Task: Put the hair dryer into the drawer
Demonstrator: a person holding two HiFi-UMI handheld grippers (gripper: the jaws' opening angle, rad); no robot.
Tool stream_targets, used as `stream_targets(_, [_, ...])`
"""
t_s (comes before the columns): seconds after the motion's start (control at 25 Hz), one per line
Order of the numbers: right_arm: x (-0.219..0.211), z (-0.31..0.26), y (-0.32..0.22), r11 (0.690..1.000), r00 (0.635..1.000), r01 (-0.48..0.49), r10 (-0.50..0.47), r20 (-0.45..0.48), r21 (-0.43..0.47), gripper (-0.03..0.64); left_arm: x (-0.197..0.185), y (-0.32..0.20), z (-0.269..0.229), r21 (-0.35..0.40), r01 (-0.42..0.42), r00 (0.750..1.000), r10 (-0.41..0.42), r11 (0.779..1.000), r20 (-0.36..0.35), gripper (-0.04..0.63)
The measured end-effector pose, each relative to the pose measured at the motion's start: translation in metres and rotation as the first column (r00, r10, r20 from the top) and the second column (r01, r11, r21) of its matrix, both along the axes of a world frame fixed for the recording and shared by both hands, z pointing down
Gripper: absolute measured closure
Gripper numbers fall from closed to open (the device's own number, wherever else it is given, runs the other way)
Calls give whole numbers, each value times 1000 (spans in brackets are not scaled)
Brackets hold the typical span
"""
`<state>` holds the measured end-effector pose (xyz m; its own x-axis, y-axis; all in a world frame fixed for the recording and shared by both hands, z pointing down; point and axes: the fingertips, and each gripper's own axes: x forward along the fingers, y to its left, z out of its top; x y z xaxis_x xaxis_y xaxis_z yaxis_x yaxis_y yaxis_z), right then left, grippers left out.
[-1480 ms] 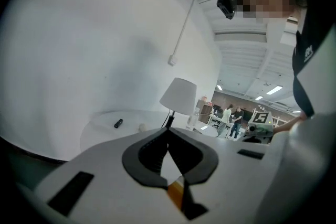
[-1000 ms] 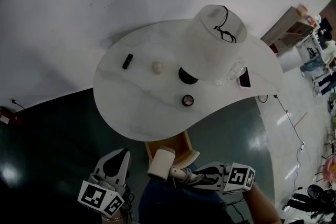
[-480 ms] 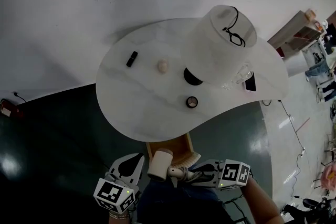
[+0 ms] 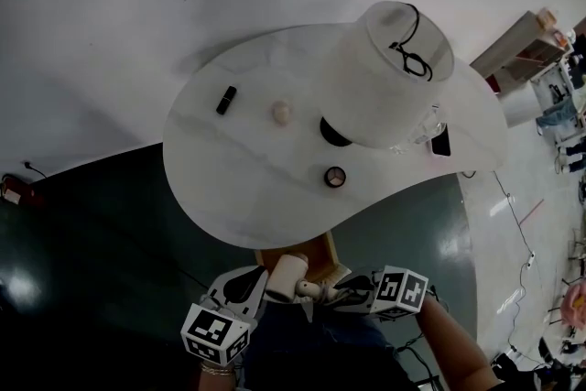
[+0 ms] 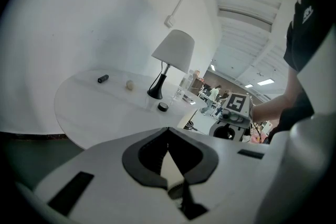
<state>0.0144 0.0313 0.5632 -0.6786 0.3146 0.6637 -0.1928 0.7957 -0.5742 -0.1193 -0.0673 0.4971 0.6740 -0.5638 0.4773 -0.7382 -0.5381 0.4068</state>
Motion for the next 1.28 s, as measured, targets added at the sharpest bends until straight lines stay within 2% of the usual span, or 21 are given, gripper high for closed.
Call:
stream_targets(0.6, [0,44,-16,996,974,-86,89,-210,27,423,2,8,20,-57,-11,1000,11,998,-6,580])
stream_targets(0.88, [-5,60,-26,988,950,-124,146,-277,93,423,2,14,27,-71,-14,1000,14,997,-5,580])
stream_targets(1.28, [-8,83,-34,977,905,-197,215,-367,84,423,1,18,35,-92,-8,1000,7,996,-8,580])
